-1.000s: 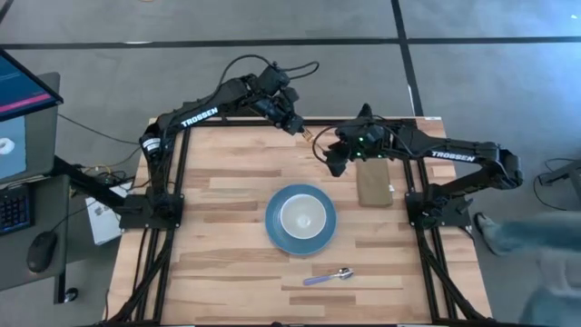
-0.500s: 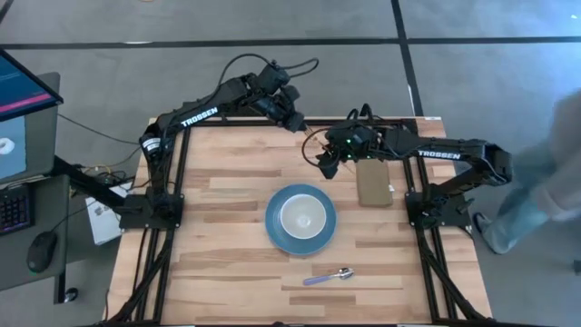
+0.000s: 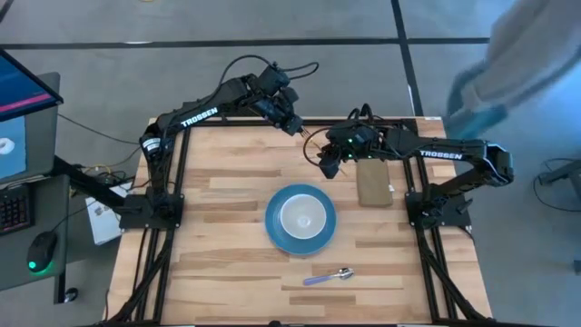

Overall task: Set table place
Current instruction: Place the gold fork inside the white bowl

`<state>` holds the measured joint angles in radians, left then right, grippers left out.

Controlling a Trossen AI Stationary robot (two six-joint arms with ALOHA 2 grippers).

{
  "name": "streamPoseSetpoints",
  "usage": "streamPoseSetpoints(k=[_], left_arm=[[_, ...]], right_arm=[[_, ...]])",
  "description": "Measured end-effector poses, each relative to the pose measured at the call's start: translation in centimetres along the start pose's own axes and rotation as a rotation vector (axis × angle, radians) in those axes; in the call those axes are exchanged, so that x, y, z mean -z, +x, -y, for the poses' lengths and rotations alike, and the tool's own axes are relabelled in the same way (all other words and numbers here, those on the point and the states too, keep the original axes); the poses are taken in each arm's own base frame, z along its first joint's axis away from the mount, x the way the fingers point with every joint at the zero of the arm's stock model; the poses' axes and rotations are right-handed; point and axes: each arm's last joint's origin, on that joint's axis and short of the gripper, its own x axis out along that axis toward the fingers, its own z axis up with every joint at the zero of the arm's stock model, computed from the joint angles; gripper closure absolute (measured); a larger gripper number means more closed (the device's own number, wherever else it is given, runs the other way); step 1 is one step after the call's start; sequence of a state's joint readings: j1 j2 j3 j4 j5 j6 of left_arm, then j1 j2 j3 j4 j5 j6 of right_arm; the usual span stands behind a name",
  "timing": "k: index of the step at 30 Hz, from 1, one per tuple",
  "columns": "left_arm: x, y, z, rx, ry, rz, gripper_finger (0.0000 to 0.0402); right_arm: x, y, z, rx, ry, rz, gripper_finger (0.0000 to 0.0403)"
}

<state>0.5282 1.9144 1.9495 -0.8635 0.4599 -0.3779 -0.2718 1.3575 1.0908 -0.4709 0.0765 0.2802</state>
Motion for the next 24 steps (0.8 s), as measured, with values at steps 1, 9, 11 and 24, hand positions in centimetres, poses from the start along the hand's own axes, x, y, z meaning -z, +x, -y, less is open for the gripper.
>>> streamPoseSetpoints(k=[1, 9, 11, 24], left_arm=[[0.0, 0.0, 0.0, 0.0, 0.0, 0.0, 0.0401], [0.11, -0.04, -0.08, -0.022, 0.015, -0.005, 0.0401], [0.09, -0.06, -0.07, -0.024, 0.018, -0.001, 0.0401], [-0.05, -0.07, -0.03, -0.026, 0.044, 0.014, 0.0401]], right_arm=[[0.0, 0.0, 0.0, 0.0, 0.0, 0.0, 0.025], [0.0, 0.01, 0.0, 0.0, -0.002, 0.0, 0.0317], [0.0, 0.01, 0.0, 0.0, -0.013, 0.0, 0.0338], [-0.02, 0.02, 0.21, 0.005, 0.001, -0.003, 0.0358]])
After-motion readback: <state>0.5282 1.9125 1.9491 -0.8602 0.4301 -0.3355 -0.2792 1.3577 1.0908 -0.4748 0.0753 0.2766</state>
